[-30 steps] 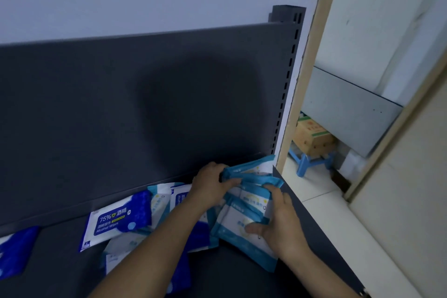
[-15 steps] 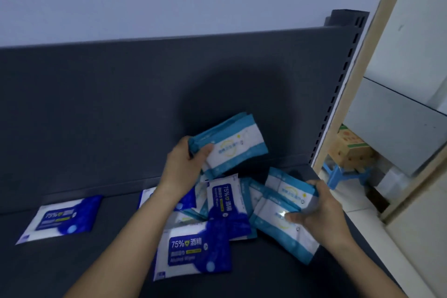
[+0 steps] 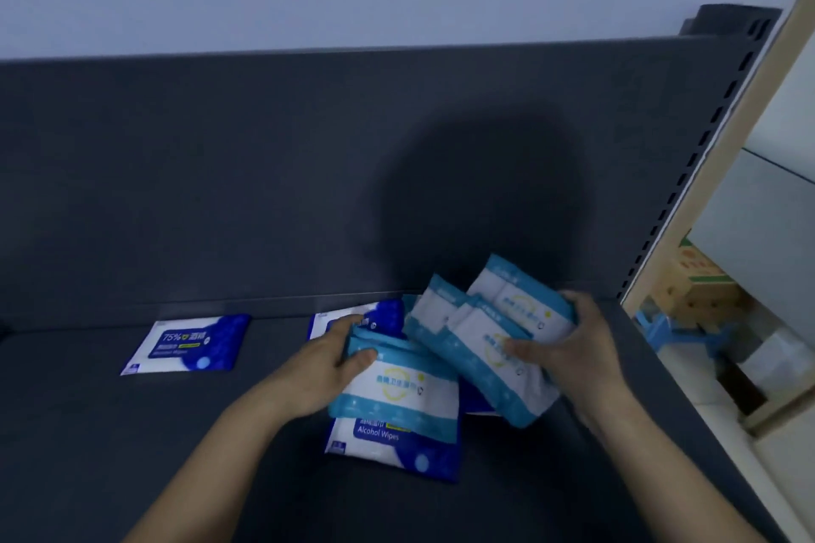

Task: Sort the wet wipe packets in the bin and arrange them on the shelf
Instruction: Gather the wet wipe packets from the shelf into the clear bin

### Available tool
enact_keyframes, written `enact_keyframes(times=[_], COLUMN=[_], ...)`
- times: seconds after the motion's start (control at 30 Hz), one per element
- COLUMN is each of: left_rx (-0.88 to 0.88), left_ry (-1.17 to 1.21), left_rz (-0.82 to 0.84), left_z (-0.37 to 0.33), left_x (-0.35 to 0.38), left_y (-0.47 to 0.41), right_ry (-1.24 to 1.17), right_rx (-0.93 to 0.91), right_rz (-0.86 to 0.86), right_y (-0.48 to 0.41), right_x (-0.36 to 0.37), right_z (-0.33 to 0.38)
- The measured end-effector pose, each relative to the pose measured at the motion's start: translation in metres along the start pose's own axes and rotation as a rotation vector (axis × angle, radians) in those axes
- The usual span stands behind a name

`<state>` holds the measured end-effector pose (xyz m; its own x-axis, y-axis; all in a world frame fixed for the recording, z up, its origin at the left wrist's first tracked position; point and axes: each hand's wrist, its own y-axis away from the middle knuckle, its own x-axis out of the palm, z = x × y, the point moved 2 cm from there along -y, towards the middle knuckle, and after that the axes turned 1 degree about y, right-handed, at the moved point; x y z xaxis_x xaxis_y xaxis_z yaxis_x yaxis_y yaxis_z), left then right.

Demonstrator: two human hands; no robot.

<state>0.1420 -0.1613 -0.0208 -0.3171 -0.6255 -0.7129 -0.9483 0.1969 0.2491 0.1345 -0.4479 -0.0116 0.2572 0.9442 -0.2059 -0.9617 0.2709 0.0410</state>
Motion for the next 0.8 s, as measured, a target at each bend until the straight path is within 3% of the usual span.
enact_keyframes(times=[0.2,0.47,0.67,0.8], left_rx=[-0.002,-0.034,-0.073,-0.119], left_ry=[-0.019,-0.222,0.009,-0.034], left_rz=[0.067,0.134,0.024,-0.200], left_z=[-0.006,-0.008,-0.004,-0.006], left_x=[0.011,0.022,0.031,0.034], left_y=[0.008,0.023,0.053,0.082], right_ry=[0.015,0.107,0.153,0.147], right_rx=[0.172,0.046,-0.113,-0.214], right_rz=[0.039,0.064,0.108,0.130], right_y=[0.003,0.006,0.020,0.030], right_x=[0.014,0.011,0.007,0.004], right_z=[-0.036,-0.028,-0.019,-0.010])
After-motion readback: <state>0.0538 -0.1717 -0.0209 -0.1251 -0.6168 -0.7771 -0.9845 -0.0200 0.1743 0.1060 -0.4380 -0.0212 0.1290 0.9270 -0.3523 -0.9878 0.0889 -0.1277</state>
